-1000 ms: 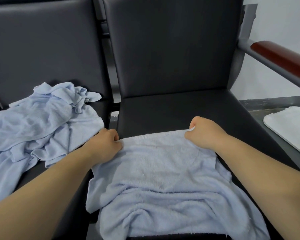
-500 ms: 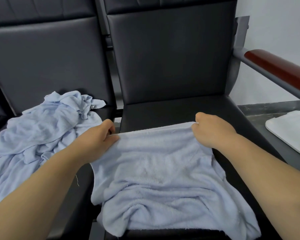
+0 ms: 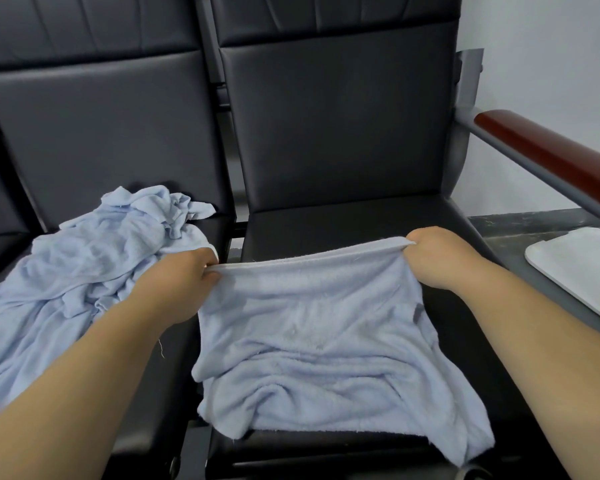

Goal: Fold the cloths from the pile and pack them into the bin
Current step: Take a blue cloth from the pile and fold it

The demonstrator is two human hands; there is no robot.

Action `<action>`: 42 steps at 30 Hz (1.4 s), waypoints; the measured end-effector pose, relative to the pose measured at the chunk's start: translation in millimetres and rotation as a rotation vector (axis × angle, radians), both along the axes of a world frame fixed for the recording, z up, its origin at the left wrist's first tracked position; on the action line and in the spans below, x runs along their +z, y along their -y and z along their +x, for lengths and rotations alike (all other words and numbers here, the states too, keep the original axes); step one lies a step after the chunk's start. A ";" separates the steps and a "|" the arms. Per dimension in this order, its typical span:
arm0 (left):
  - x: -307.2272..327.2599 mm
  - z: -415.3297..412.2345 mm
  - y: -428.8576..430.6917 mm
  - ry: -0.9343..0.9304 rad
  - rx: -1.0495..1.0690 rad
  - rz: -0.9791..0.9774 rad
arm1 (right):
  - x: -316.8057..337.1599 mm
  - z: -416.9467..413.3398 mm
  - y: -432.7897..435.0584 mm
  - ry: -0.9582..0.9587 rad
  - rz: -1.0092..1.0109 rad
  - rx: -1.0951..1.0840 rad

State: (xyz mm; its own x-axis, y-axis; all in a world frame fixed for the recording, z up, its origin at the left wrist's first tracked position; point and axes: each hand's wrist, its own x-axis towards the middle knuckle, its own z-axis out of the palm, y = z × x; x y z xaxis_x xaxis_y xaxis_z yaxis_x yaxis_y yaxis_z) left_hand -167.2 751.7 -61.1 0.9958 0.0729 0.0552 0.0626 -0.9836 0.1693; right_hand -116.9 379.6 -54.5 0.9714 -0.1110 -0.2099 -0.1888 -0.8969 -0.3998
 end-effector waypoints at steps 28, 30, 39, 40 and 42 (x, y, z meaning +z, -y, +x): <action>45.4 -7.9 25.1 0.217 0.161 -0.989 | 49.6 -25.7 21.7 0.258 0.722 -0.310; 34.9 -7.2 27.5 0.090 0.235 -1.137 | 42.1 -30.4 24.0 -0.044 0.588 -0.327; -10.5 -0.2 35.9 -0.125 0.375 -1.053 | 23.6 -35.2 33.2 -0.347 0.403 -0.256; -11.5 2.2 36.2 -0.090 0.355 -1.034 | 22.4 -33.6 33.4 -0.331 0.400 -0.267; -16.4 9.7 36.3 -0.007 0.305 -0.924 | 18.2 -27.7 37.1 -0.293 0.396 -0.300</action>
